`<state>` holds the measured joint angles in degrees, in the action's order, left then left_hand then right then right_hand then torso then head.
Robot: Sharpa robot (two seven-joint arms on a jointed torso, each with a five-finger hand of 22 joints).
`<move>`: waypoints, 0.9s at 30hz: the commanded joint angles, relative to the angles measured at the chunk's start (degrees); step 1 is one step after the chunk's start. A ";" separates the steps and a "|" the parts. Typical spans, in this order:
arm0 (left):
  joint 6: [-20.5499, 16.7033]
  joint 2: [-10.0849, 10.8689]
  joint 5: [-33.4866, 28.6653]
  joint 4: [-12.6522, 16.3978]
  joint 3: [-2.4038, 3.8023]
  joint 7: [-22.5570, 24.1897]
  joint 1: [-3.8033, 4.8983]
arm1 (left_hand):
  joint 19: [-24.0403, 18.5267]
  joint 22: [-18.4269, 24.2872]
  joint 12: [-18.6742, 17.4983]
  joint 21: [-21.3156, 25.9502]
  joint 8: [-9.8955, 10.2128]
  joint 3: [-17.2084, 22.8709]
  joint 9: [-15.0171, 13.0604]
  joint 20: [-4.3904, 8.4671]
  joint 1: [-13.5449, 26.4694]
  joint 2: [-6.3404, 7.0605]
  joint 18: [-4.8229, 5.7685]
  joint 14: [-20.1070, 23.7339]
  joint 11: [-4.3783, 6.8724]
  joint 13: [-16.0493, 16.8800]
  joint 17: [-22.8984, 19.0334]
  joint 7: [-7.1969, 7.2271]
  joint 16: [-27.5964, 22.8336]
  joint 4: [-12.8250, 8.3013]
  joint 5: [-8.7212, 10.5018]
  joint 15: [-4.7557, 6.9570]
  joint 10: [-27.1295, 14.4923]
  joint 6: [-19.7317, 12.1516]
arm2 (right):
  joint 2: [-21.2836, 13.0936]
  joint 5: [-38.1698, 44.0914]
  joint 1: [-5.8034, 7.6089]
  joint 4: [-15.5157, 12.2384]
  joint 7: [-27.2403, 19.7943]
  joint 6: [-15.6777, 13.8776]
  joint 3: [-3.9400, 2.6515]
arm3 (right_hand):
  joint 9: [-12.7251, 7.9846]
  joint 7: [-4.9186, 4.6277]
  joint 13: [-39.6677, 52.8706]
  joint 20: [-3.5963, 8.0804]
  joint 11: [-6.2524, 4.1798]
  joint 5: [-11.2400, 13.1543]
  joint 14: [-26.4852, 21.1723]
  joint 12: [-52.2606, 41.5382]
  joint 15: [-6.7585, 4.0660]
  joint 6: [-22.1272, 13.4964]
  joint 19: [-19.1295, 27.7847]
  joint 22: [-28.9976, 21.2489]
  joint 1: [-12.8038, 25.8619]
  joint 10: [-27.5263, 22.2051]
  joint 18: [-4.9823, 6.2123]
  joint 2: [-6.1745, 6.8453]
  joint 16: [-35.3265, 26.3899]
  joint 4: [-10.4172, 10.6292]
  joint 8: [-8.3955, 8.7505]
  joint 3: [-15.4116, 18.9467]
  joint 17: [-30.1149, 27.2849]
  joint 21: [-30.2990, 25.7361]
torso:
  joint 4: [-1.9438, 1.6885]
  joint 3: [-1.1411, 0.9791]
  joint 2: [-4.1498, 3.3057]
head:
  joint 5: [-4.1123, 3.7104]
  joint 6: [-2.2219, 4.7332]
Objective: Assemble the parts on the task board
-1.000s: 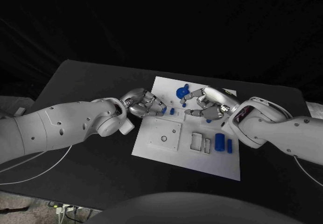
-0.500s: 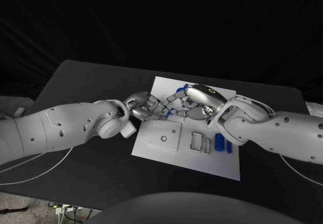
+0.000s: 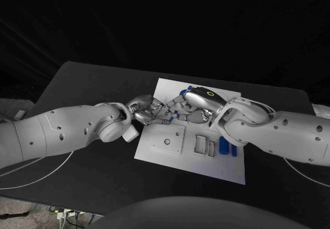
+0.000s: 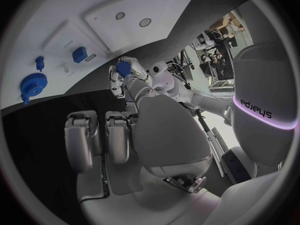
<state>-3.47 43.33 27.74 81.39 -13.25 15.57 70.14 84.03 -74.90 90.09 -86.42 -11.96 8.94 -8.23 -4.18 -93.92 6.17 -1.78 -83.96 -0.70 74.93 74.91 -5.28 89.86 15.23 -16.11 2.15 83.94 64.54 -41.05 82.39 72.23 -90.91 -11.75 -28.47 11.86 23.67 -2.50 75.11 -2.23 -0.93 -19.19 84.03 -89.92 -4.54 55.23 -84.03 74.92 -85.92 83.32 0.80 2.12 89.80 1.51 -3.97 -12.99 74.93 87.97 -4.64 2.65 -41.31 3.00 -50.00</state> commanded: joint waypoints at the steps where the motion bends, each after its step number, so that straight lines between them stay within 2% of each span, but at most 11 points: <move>1: 1.62 -0.03 -0.42 0.29 0.06 0.10 0.02 | 3.00 -13.73 -0.09 0.16 -0.20 -0.36 -0.08 -0.46 0.08 -0.38 0.74 -6.04 -0.27 15.07 15.09 0.05 0.14 0.07 -0.28 -0.42 6.06 -0.16 | 0.11 2.76 -0.05 0.21 1.61 4.25 0.06 | -0.10 0.08 14.89 0.42 -1.03 0.34 5.97 -0.08 -0.19 0.43 -4.68 14.38 0.20 6.68 -0.27 0.80 0.20 0.03 -0.04 -0.34 15.07 0.20 | 0.04 -0.03 -0.08 | 0.23 0.00; 9: 1.68 0.04 -0.42 0.15 0.06 -0.07 0.02 | 3.02 -13.73 -0.09 0.13 -0.24 -0.53 -0.11 -0.47 -0.11 -0.51 0.74 -6.04 -0.27 15.07 15.09 0.06 0.14 -0.09 -0.59 -0.42 6.06 -0.05 | -0.22 2.82 -0.07 0.39 1.57 5.57 0.06 | -0.58 -0.18 14.89 0.34 -0.87 0.61 5.97 -0.08 -0.05 -0.09 -4.64 14.36 0.91 6.68 -0.26 1.22 0.20 0.24 0.23 -0.24 15.07 0.16 | 0.05 -0.03 -0.02 | 0.29 0.00; 19: 1.91 -0.09 0.45 -0.07 0.05 -0.90 0.02 | 3.00 -13.73 -0.09 0.13 -0.47 -0.97 -0.25 -0.48 -0.36 -0.84 0.74 -6.04 -0.25 15.07 15.09 0.08 0.14 -0.39 -1.51 -0.41 6.06 0.37 | -0.87 -0.01 -0.09 0.40 -0.99 1.96 0.07 | -1.14 -0.51 14.89 0.11 -0.57 0.81 5.97 -0.08 0.22 -0.28 -4.47 14.27 2.58 6.68 -0.19 0.17 0.20 1.53 0.14 -0.44 15.07 -0.09 | 0.02 -0.03 -0.01 | 0.43 0.00; 25: 2.15 -0.06 0.70 -0.13 0.05 -1.31 0.02 | 2.97 -13.71 -0.09 0.17 -0.44 -1.05 -0.25 -0.49 -0.38 -0.91 0.73 -6.04 -0.26 15.07 15.09 0.06 0.14 -0.42 -1.69 -0.42 6.06 0.32 | -1.58 -0.66 -0.15 0.48 -2.05 1.41 0.07 | -1.37 -0.47 14.89 0.03 -0.55 1.26 5.97 -0.08 0.28 -0.50 -4.48 14.28 3.20 6.68 -0.20 0.34 0.20 1.86 0.16 -0.21 15.07 -0.06 | 0.05 -0.02 0.01 | 0.56 0.00; 27: 2.16 -0.03 0.73 -0.15 0.04 -1.35 0.02 | 2.97 -13.71 -0.09 0.17 -0.44 -1.05 -0.25 -0.49 -0.38 -0.91 0.73 -6.04 -0.26 15.07 15.09 0.06 0.14 -0.42 -1.69 -0.42 6.06 0.32 | -1.75 -0.38 -0.19 0.54 -2.09 1.55 0.08 | -1.52 -0.37 14.89 0.00 -0.58 2.07 5.97 -0.08 0.28 -0.59 -4.48 14.28 3.18 6.68 -0.20 0.56 0.20 1.75 0.13 -0.15 15.07 -0.07 | 0.07 0.01 0.01 | 0.42 0.00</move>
<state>-2.63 43.38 28.10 81.18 -13.23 14.41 70.13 84.03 -74.90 90.09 -86.43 -12.26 8.14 -8.42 -4.18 -94.30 5.80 -1.78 -83.96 -0.70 74.93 74.90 -5.10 89.86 14.75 -17.46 2.15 83.94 64.59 -42.74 82.41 72.11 -90.41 -12.35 -26.35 11.92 22.20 -2.87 74.99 -2.24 -1.54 -17.38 84.03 -90.00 -4.53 54.86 -84.02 74.90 -83.37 83.94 0.81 2.56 89.80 3.10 -3.96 -13.29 74.92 87.97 -4.60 2.63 -41.31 3.53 -50.00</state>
